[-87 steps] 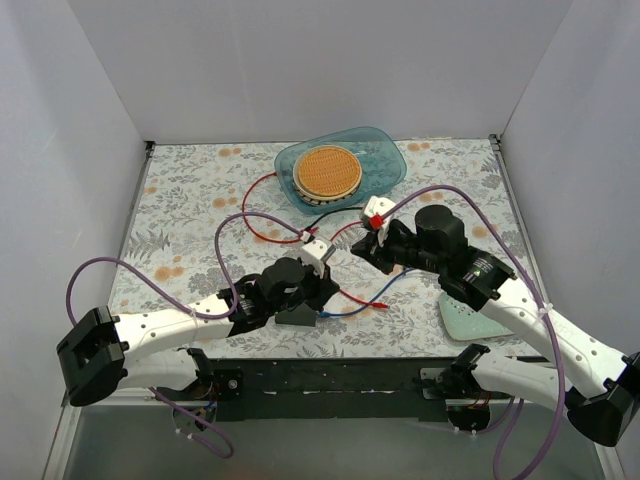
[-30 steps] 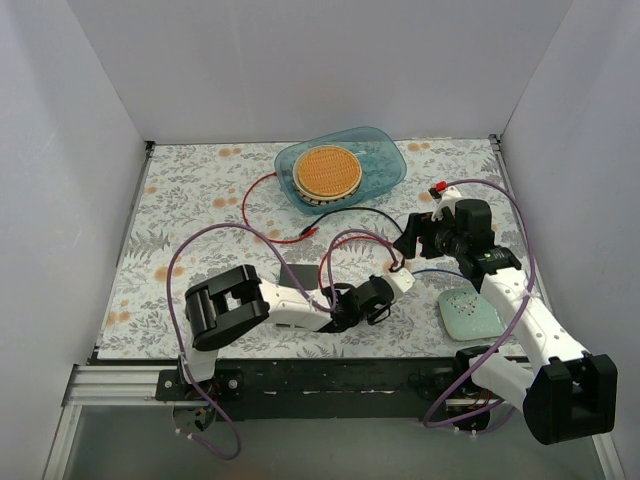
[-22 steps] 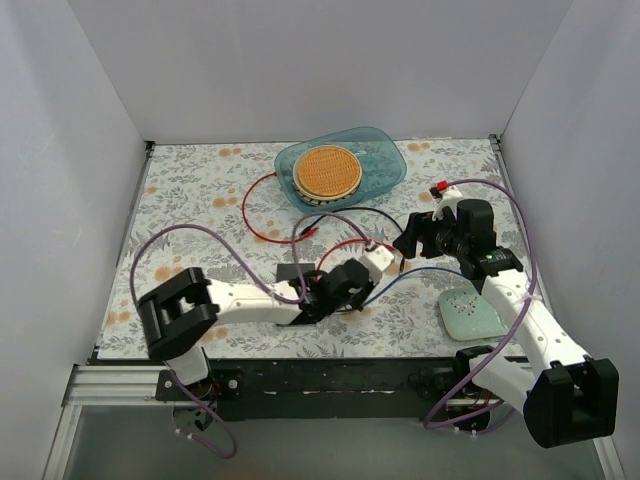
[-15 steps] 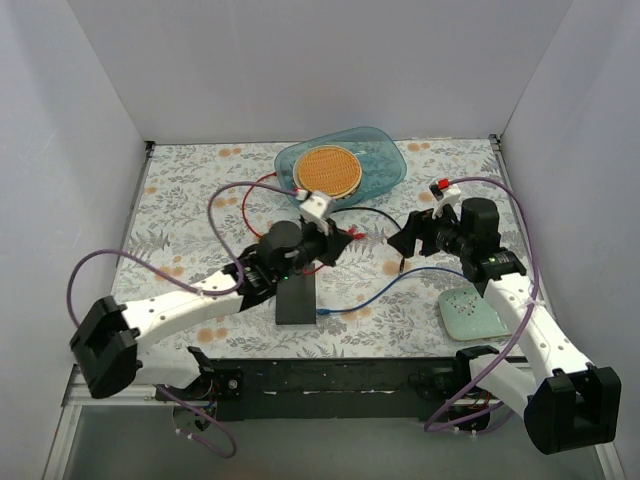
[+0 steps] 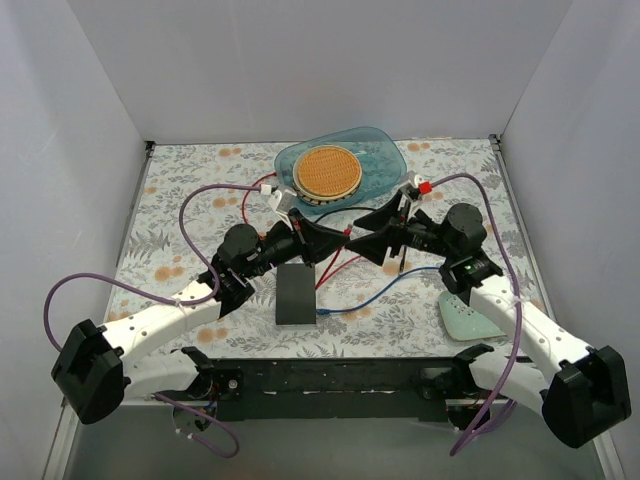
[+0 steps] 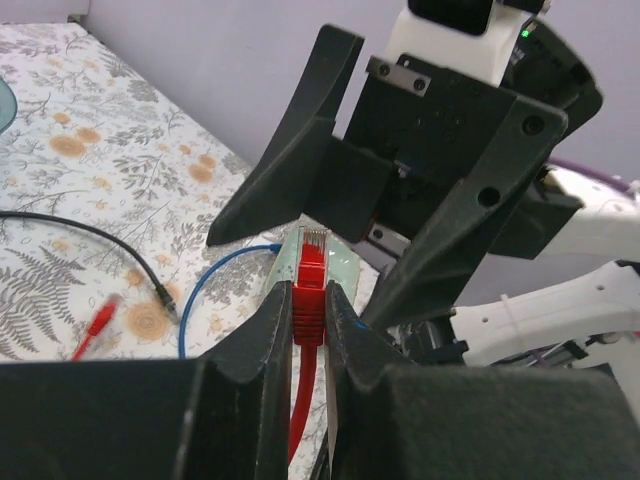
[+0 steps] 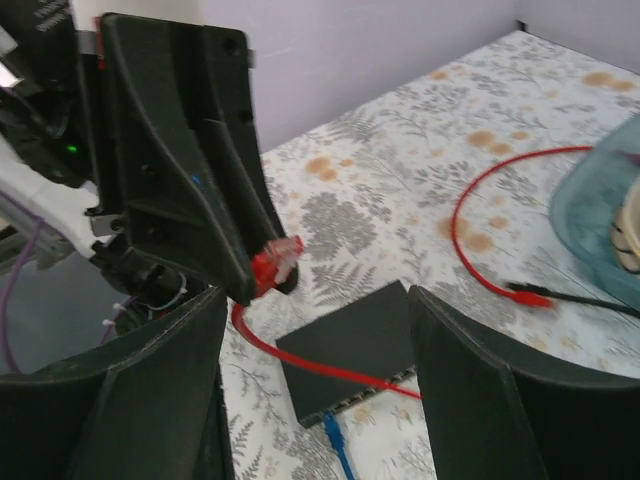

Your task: Insert the plug into the switch port

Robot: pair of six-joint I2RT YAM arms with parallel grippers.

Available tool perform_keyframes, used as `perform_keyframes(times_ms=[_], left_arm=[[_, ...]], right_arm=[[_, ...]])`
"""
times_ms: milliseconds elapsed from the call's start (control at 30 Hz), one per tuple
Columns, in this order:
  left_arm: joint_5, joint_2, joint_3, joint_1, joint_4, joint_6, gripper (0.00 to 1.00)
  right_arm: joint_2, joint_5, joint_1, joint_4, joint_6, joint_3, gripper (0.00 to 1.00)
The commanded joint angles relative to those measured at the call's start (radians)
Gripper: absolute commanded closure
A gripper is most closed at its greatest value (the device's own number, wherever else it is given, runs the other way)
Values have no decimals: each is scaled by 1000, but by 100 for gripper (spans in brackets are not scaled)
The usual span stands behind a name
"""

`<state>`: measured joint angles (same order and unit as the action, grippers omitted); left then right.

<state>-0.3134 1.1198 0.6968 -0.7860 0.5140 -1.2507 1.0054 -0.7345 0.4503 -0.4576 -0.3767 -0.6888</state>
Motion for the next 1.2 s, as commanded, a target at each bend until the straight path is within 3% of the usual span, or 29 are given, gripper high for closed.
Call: perform_keyframes(times_ms=[0,267,433,767,833,933,1000,1067,1100,1133,1167], left_arm=[[-84,-18,-25,21,153,-108,100],[-76,-48,-85,60,293,-225,100],[-41,-48,-151,67,446,-317,100],[-9,-34,-152,68,526,-343,100],[-16,-31,-145,68,528,-340,100],[-20,-29,-138,70,521,-332,100],[-4,-54,-135,71,477,-314,100],[16,-86,-116,76,396,-273,83],[25,-98,-106,79,356,-256,65],[34,-109,-97,82,286,-236,35],[54,-126,-80,85,247,-199,23]], right_arm=[[65,-31,83,-262,-123,-8,24],[117,-46,155,-400,-174,9,37],[160,-55,200,-464,-211,8,62],[226,-74,237,-536,-257,-6,78],[226,-69,238,-544,-264,-3,99],[219,-65,237,-517,-245,-18,99],[205,-46,238,-381,-190,-40,99],[182,4,238,-209,-85,-76,99],[174,27,237,-143,-46,-93,99],[162,65,238,-77,34,-110,99],[157,85,238,-22,74,-145,99]])
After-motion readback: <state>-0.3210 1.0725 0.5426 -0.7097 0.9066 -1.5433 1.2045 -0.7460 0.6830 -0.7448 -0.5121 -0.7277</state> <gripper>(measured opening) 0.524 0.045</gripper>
